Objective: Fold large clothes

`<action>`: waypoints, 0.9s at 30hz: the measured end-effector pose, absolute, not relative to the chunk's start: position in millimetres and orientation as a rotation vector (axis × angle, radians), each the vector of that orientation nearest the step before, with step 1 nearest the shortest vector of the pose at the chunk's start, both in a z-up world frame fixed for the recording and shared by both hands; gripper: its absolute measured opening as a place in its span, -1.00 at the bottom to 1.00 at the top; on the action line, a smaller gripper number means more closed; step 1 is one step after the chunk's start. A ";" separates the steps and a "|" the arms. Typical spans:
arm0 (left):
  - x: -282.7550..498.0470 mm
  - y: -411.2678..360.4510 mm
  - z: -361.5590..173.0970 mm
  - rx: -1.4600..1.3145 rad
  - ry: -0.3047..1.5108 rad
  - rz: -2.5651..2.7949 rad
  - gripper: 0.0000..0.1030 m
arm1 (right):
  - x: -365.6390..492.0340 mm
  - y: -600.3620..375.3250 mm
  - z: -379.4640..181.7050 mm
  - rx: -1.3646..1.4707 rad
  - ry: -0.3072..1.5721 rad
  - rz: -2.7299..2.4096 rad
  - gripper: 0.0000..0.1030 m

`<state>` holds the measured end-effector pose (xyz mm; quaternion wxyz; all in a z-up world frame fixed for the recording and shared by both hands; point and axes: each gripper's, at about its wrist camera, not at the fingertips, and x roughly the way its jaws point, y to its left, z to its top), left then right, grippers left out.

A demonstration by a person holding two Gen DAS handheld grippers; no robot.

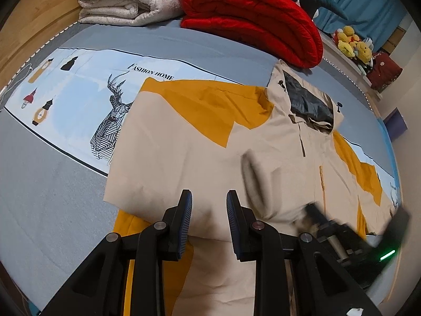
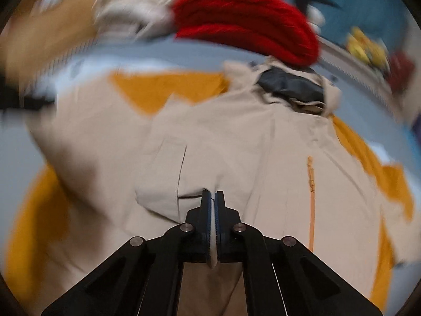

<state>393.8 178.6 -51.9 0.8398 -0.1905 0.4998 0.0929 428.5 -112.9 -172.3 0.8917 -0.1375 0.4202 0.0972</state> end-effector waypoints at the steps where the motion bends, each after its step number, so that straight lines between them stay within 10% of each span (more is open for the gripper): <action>1: 393.9 178.3 -51.9 -0.402 1.056 0.196 -0.53 | 430.3 -120.9 -162.0 -0.212 0.851 0.192 -0.96; 18: 401.1 173.0 -60.6 -0.402 1.076 0.201 -0.53 | 417.8 -289.9 -179.0 0.612 0.932 -0.302 -0.80; 22: 402.3 180.0 -61.4 -0.409 1.076 0.217 -0.53 | 419.0 -303.2 -182.3 0.720 0.935 -0.301 -0.12; 27: 402.4 186.0 -63.4 -0.423 1.079 0.230 -0.53 | 425.4 -306.2 -189.3 0.788 0.961 -0.255 -0.05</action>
